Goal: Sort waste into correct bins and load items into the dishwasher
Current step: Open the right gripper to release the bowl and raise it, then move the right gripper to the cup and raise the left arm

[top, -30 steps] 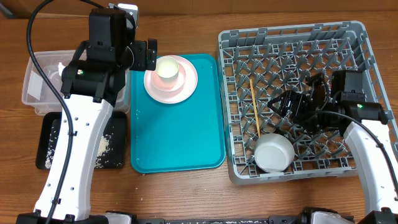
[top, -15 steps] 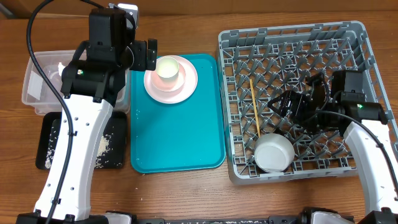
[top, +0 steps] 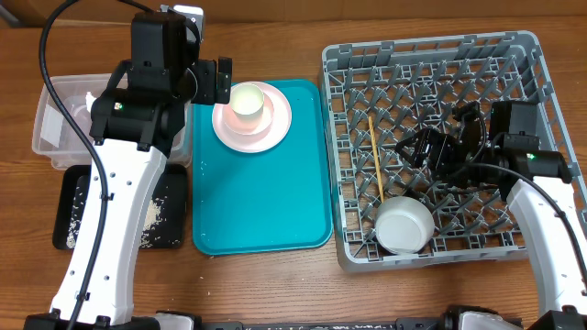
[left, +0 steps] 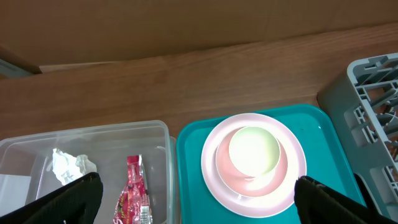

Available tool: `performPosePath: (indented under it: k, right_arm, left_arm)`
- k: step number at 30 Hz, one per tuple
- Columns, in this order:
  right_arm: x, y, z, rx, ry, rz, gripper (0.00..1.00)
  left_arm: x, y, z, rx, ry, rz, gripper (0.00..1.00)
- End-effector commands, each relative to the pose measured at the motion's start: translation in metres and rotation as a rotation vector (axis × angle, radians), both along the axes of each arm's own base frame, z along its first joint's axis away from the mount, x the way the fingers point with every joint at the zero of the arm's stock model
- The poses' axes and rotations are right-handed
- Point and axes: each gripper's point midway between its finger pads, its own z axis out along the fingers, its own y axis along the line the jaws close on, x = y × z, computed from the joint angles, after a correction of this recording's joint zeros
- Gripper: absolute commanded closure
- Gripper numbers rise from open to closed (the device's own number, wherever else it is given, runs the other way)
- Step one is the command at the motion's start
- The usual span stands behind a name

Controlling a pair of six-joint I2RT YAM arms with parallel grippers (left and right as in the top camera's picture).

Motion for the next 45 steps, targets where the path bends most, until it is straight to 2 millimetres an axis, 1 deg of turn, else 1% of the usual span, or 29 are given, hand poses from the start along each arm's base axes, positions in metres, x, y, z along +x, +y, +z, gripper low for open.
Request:
performPosePath:
  k: [1,2,4,7,9,11,13,16,19,21,22,23,25,26,28,30,32,34,37,39,40,43,45]
  right_arm:
    - [0.001,0.000,0.004,-0.005,-0.018,0.001,0.00]
    - [0.001,0.002,0.005,0.003,-0.018,0.005,0.00]
    - [-0.003,0.011,0.010,0.071,-0.001,0.015,0.00]
    - [-0.016,0.028,0.020,0.233,0.101,-0.006,0.00]
    - [-0.025,0.034,0.022,0.303,0.188,-0.042,0.00]
    - [-0.036,0.037,0.020,0.333,0.275,-0.073,0.00]
    - [-0.049,0.038,0.016,0.339,0.354,-0.088,0.00]
    - [-0.047,0.035,0.014,0.316,0.346,-0.097,0.00]
    - [-0.039,0.021,0.002,0.215,0.313,-0.138,0.00]
    - [-0.042,0.019,-0.001,0.194,0.325,-0.143,0.00]
    - [-0.044,0.020,-0.001,0.193,0.323,-0.129,0.03]
    - [-0.043,0.020,0.000,0.193,0.311,-0.115,0.09]
    - [-0.041,0.019,0.000,0.167,0.272,-0.079,0.28]
    - [-0.041,0.017,-0.001,0.153,0.268,-0.080,0.34]
    - [-0.040,0.012,-0.004,0.114,0.268,-0.096,0.39]
    - [-0.038,0.006,-0.002,0.075,0.264,-0.111,0.38]
    - [-0.035,0.001,0.006,0.025,0.241,-0.102,0.37]
    - [-0.031,-0.008,0.018,-0.060,0.215,-0.108,0.37]
    - [-0.020,-0.013,0.050,-0.192,0.144,-0.121,0.37]
    - [-0.009,-0.007,0.077,-0.248,0.067,-0.122,0.37]
    - [-0.005,-0.004,0.086,-0.264,0.037,-0.121,0.38]
    - [0.014,0.015,0.121,-0.315,-0.106,-0.119,0.38]
    - [0.027,0.035,0.137,-0.313,-0.209,-0.090,0.37]
  left_arm:
    - [0.001,0.003,0.007,0.017,-0.017,-0.001,0.00]
    - [0.001,0.003,0.007,0.018,-0.018,-0.002,0.00]
    - [0.001,0.003,0.007,0.018,-0.018,-0.001,0.00]
    - [0.001,0.003,0.007,0.018,-0.017,-0.001,0.00]
    - [0.001,0.003,0.007,0.018,-0.017,-0.002,0.00]
    - [0.001,0.003,0.007,0.018,-0.018,-0.001,0.00]
    - [0.001,0.003,0.007,0.018,-0.017,-0.001,0.00]
    - [0.001,0.003,0.007,0.018,-0.017,-0.001,0.00]
    - [0.001,0.003,0.007,0.018,-0.017,-0.001,0.00]
    - [0.001,0.003,0.007,0.018,-0.017,-0.001,0.00]
    - [0.001,0.003,0.007,0.018,-0.017,-0.001,0.00]
    - [0.001,0.003,0.007,0.018,-0.017,-0.002,0.00]
    - [0.001,0.003,0.007,0.018,-0.018,-0.001,0.00]
    - [0.001,0.003,0.007,0.018,-0.018,-0.002,0.00]
    - [0.001,0.003,0.007,0.018,-0.017,-0.002,0.00]
    - [0.001,0.003,0.007,0.018,-0.018,-0.001,0.00]
    - [0.001,0.003,0.007,0.018,-0.017,-0.002,0.00]
    - [0.001,0.003,0.007,0.017,-0.017,-0.001,0.00]
    - [0.001,0.003,0.007,0.018,-0.017,-0.001,0.00]
    - [0.001,0.003,0.007,0.018,-0.017,-0.001,0.00]
    - [0.001,0.003,0.007,0.018,-0.017,-0.001,0.00]
    - [0.001,0.003,0.007,0.018,-0.017,-0.001,0.00]
    - [0.001,0.003,0.007,0.018,-0.017,-0.002,0.00]
